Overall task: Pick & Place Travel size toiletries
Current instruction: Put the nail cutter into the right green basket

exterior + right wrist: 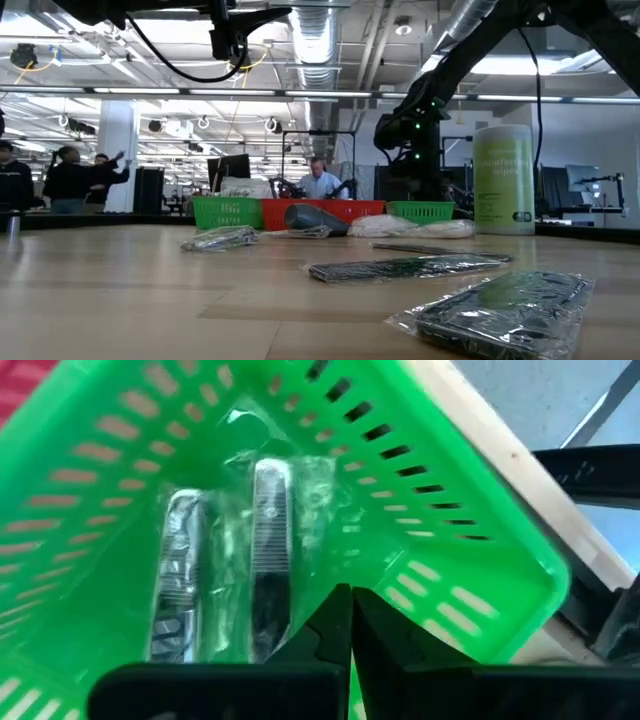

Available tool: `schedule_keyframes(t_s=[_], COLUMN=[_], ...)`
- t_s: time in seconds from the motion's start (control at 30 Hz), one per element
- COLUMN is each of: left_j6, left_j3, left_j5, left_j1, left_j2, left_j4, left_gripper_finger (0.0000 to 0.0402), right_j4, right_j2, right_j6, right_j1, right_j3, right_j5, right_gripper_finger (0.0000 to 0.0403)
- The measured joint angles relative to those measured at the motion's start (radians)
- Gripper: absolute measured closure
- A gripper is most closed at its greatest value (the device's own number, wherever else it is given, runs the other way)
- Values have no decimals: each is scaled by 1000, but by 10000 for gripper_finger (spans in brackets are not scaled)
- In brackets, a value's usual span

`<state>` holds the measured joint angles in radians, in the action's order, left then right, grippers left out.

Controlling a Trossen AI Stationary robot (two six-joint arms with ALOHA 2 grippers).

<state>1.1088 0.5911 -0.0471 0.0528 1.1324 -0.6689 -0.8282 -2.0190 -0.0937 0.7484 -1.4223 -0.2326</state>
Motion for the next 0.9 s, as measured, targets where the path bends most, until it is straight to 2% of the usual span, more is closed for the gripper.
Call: schedule_keyframes(t_s=[0.57, 0.73, 0.9], left_j6=[-5, -5, -5], left_j3=[0, 0, 0], left_j5=[-2, -2, -2], left_j1=[0, 0, 0], left_j2=[0, 0, 0], left_j4=[0, 0, 0], left_gripper_finger=[28, 28, 28], right_j4=[-13, 4, 11], right_j2=[0, 2, 2], right_j6=[5, -18, -38], right_j1=[-23, -22, -21], right_j3=[45, 26, 25], right_j5=[33, 129, 178], right_gripper_finger=[403, 403, 403])
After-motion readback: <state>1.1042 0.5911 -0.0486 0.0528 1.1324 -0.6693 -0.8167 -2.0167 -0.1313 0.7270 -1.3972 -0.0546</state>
